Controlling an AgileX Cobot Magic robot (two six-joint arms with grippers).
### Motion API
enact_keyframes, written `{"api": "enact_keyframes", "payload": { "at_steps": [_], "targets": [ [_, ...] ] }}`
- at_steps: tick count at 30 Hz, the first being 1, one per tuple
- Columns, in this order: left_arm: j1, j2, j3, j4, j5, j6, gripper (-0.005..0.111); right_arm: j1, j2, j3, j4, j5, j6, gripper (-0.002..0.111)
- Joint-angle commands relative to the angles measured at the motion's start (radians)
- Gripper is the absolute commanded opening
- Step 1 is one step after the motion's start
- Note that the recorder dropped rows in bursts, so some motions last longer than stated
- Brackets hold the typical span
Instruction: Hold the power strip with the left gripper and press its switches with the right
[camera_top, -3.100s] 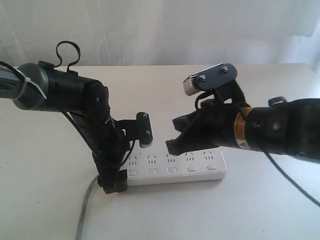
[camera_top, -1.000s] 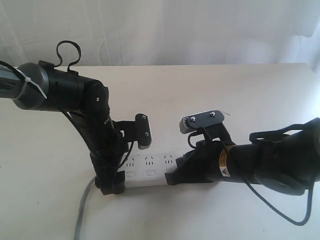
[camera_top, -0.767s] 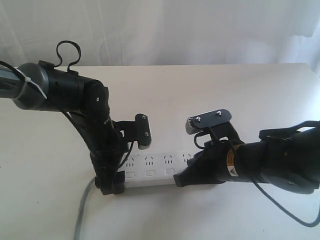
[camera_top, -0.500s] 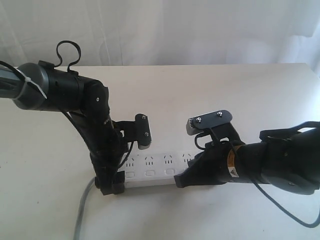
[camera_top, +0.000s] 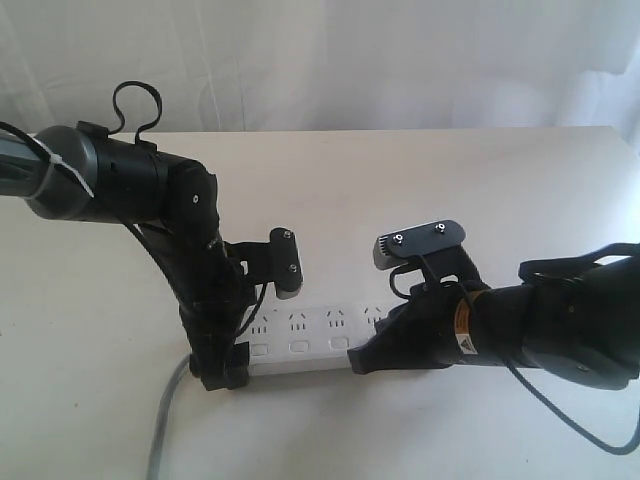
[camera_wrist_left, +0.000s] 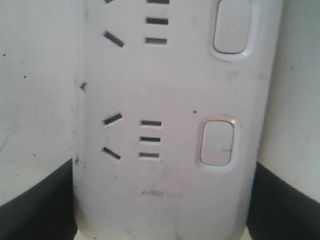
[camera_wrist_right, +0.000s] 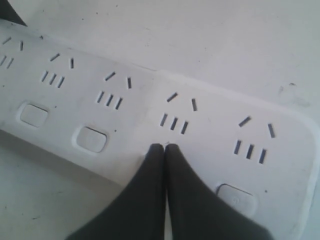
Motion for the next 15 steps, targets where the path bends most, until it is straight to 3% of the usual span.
{"api": "enact_keyframes", "payload": {
  "at_steps": [1, 4, 10, 15],
  "targets": [
    [0.002, 0.044, 0.031, 0.043, 0.108, -0.005, 0.0, -0.011, 0.055, 0.015, -0.011, -0.014, 0.003, 0.0],
    [0.002, 0.044, 0.031, 0.043, 0.108, -0.005, 0.0, -0.011, 0.094, 0.013, -0.011, -0.039, -0.005, 0.0],
    [0.002, 0.044, 0.031, 0.043, 0.11, -0.005, 0.0, -0.011, 0.116, -0.002, -0.011, 0.108, -0.007, 0.0],
    [0.002, 0.044, 0.031, 0.043, 0.104, -0.005, 0.0, -0.011, 0.107, -0.002, -0.013, 0.126, -0.007, 0.0]
  ]
}}
